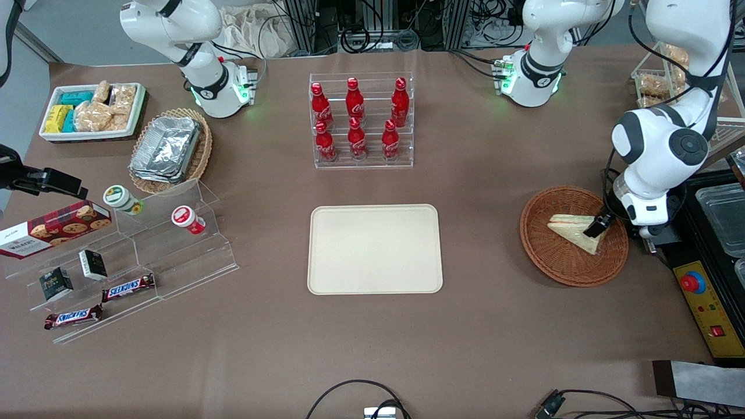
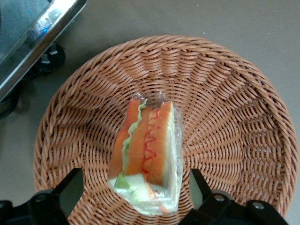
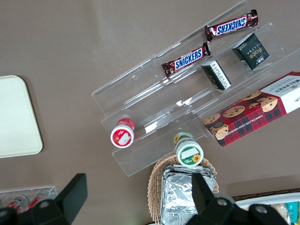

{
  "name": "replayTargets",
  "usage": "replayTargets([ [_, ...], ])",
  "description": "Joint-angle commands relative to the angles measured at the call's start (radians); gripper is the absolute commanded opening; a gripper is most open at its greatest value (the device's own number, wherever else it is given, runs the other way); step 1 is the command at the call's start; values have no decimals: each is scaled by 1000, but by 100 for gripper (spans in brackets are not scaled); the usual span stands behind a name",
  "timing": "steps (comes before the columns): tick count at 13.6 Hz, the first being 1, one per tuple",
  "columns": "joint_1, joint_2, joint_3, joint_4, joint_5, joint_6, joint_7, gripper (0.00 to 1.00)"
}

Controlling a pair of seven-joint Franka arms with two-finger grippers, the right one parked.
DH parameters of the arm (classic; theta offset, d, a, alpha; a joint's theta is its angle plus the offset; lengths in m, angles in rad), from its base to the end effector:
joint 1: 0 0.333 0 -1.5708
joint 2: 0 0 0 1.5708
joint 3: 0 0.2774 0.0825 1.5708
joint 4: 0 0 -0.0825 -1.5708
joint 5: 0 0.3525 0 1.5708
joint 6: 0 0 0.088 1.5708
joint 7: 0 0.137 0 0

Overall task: Place sandwich from basket to tray
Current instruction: 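Lower the open left gripper around the sandwich and close it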

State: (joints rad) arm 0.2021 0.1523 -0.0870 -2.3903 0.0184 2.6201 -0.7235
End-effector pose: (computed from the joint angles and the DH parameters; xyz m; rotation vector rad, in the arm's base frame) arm 0.4858 0.0550 0.2206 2.8521 1.2473 0.1146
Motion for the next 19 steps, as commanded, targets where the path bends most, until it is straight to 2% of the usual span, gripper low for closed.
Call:
replayTargets([
  [1, 13, 23, -8, -6, 6, 54, -14, 100],
  [5, 17, 53, -10, -3, 6, 84, -14, 99],
  [6, 19, 55, -10, -3, 6, 84, -14, 87],
  [7, 17, 55, -10, -3, 6, 84, -14, 70],
  [8, 17, 55, -10, -3, 6, 84, -14, 45],
  [9, 17, 55, -10, -3, 6, 84, -14, 28],
  [10, 17, 53, -10, -3, 6, 84, -16, 17],
  [15, 10, 14, -14, 5, 11, 61, -2, 16],
  [19, 3, -45, -25, 23, 15, -21, 39, 16],
])
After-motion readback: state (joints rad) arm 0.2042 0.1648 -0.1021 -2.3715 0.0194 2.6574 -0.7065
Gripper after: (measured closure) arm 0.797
